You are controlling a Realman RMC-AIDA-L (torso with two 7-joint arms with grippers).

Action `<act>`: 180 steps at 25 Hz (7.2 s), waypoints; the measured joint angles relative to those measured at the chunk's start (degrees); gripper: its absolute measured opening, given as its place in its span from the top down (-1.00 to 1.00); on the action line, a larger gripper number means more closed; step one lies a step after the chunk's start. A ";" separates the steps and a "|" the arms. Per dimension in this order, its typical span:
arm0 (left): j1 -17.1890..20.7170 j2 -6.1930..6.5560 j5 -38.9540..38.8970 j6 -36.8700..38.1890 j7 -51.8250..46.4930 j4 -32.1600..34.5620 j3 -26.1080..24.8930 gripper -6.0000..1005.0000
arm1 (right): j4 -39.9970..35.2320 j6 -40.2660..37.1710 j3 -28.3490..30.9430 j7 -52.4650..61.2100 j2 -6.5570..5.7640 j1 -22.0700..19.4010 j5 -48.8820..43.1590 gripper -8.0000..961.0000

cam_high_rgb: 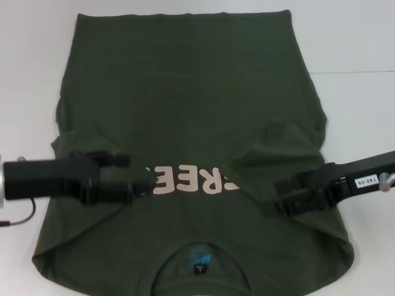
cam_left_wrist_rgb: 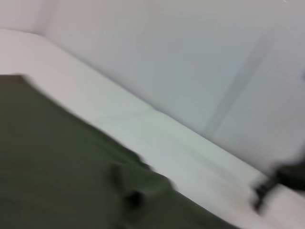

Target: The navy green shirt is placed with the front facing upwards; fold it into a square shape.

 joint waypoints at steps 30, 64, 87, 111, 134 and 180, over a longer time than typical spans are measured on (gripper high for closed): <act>-8.34 -0.45 0.00 1.19 10.97 -6.18 2.81 -0.87 | -7.16 -5.71 11.37 28.01 -3.38 -6.36 -9.86 -0.84; -7.84 -0.41 -2.20 2.38 8.17 -6.21 2.77 -0.86 | 9.05 1.09 10.15 30.14 -4.47 3.42 -25.18 -0.78; -7.48 -0.53 -2.22 2.29 8.16 -6.21 2.68 -0.85 | 14.09 5.10 7.10 30.94 -4.28 4.51 -26.77 -0.78; -7.16 -0.58 -2.22 2.10 8.40 -6.21 2.26 -0.84 | 15.07 6.31 4.16 31.28 -4.09 4.56 -26.85 -0.34; -6.58 -0.82 -2.55 2.01 8.60 -6.30 2.15 -0.83 | 12.36 7.68 3.06 28.36 -2.89 2.90 -26.93 0.66; 3.58 0.20 25.82 4.15 -49.75 17.87 -7.92 -0.81 | 1.61 7.58 4.62 10.77 -0.34 -7.51 -17.16 0.91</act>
